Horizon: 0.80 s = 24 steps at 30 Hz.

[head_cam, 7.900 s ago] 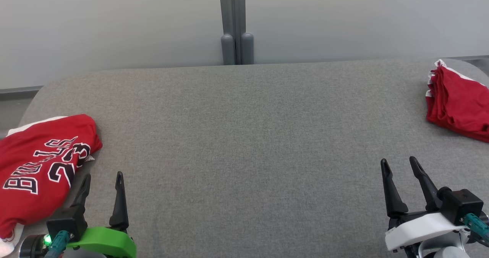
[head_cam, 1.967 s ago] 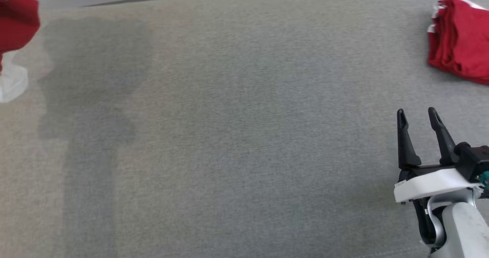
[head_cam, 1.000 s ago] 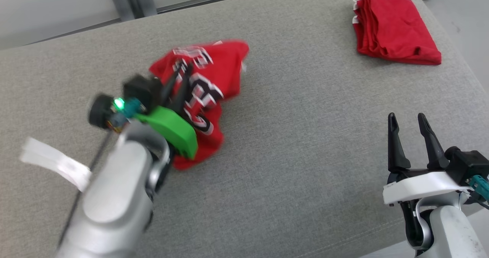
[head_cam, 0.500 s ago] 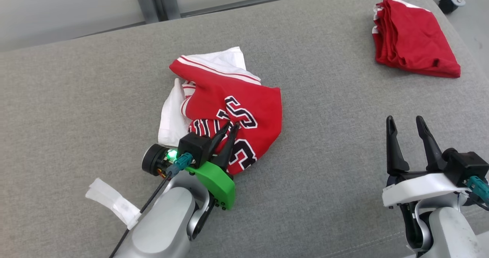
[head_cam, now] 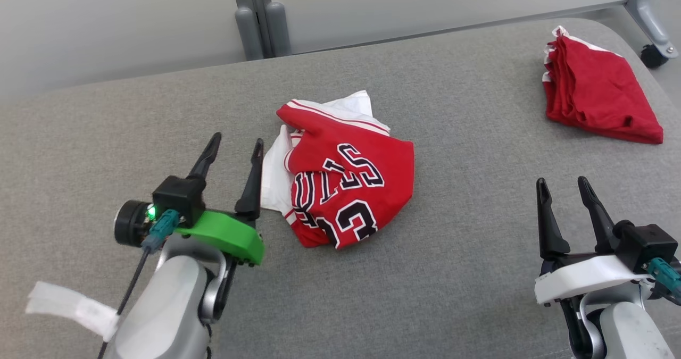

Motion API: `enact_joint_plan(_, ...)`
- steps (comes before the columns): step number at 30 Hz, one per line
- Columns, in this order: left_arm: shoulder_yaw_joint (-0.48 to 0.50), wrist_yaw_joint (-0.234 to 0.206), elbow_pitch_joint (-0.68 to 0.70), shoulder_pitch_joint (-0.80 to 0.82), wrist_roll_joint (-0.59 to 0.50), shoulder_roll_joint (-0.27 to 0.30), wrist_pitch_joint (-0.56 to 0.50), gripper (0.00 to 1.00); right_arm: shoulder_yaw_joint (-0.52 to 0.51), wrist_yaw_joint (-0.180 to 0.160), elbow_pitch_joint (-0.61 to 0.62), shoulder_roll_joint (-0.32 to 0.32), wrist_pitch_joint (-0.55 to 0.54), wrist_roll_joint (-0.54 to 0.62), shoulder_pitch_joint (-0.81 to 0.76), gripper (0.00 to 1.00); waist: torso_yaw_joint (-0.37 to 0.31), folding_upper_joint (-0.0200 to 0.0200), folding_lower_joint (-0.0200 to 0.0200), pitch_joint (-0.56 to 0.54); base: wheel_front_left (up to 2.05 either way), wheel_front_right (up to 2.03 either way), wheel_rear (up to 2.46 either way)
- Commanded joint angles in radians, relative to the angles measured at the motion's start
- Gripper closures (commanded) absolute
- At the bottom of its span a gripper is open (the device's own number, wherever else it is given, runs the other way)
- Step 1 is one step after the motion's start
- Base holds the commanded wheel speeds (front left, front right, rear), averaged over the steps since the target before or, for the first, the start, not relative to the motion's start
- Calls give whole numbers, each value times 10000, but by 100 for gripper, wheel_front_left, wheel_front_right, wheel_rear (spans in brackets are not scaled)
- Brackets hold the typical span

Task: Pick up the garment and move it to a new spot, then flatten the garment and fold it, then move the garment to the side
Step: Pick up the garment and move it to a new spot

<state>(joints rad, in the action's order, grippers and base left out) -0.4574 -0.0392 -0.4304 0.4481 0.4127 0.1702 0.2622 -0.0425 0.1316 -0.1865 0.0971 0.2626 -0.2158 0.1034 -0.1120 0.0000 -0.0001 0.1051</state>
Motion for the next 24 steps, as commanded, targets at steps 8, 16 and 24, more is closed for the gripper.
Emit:
enact_joint_plan(8,1657,-263,1535,-1910,-564,820,29,0,273,-18,52,235,27,103,-424,0,721,0,1,-745,0,0,0)
enact_joint_plan(16,2886,-85,2285,-3464,-656,805,30,0,682,-18,35,392,27,-83,-569,0,910,0,1,-963,0,0,0)
enact_joint_plan(24,3343,666,2497,-4292,-848,491,31,0,865,-18,103,470,27,-282,-655,0,993,0,1,-949,0,0,0)
